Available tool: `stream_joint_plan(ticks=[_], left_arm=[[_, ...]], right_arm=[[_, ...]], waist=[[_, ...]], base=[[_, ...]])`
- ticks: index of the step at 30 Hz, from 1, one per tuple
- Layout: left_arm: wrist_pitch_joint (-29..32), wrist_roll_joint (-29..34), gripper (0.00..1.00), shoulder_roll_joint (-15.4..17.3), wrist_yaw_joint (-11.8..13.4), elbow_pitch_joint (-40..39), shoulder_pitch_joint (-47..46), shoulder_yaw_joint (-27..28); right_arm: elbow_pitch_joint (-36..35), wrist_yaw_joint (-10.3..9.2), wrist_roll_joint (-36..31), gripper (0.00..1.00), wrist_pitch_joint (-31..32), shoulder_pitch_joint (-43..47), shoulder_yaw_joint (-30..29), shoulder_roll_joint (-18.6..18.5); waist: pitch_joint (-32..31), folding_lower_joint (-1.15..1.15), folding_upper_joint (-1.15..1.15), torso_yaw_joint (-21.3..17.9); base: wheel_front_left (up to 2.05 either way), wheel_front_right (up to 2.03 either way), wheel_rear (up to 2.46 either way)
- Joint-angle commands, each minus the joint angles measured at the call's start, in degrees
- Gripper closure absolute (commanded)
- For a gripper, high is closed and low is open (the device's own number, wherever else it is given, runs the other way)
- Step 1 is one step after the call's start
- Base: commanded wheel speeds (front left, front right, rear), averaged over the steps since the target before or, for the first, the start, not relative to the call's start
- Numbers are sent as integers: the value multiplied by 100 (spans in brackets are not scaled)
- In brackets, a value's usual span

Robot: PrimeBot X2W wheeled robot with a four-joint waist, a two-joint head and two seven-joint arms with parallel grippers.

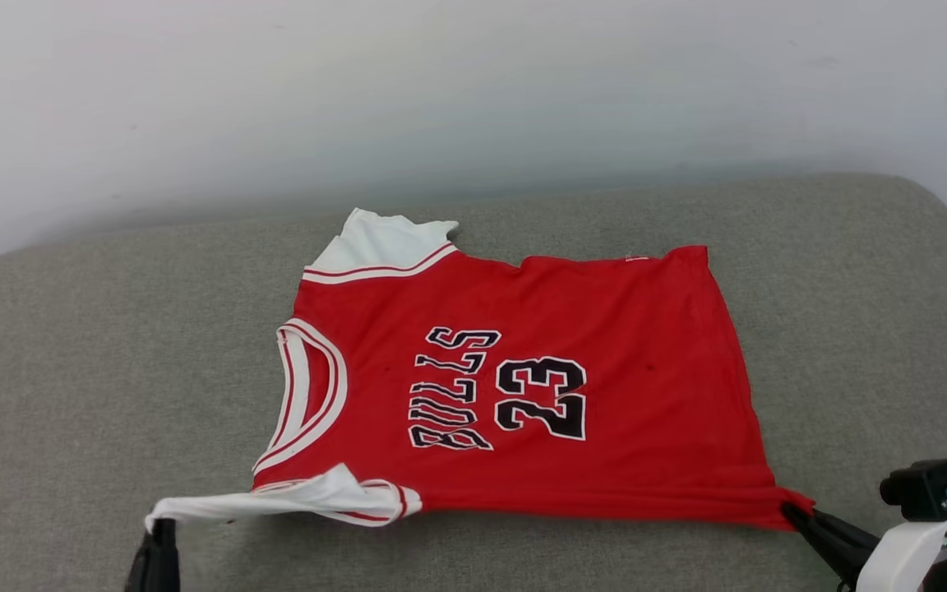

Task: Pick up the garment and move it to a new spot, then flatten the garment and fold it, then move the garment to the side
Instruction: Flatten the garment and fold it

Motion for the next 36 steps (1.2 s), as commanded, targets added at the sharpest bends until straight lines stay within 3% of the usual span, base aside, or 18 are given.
stream_joint_plan(ticks=[1,5,14,21,36], left_arm=[[-15,-67,100,142,10,-61,-144,138],[-15,-152,100,470,10,9,-491,159],[-14,-320,100,1566,9,682,-1883,-426],[-14,-588,100,2440,9,1602,-3406,-1361],[-14,-979,100,2975,9,2755,-4936,-2443]], right_arm=[[-66,-10,-121,100,-25,-120,-50,-47],[-96,-11,-226,100,40,-399,-158,-8],[5,-10,-468,100,294,-1295,-306,197],[272,-10,-448,100,428,-2032,-373,429],[445,-9,-506,100,261,-2832,-164,657]], waist=[[89,0,0,-96],[335,0,0,-207],[1126,0,0,-421],[1693,0,0,-613],[2356,0,0,-687]], base=[[0,0,0],[0,0,0],[0,0,0],[0,0,0],[0,0,0]])
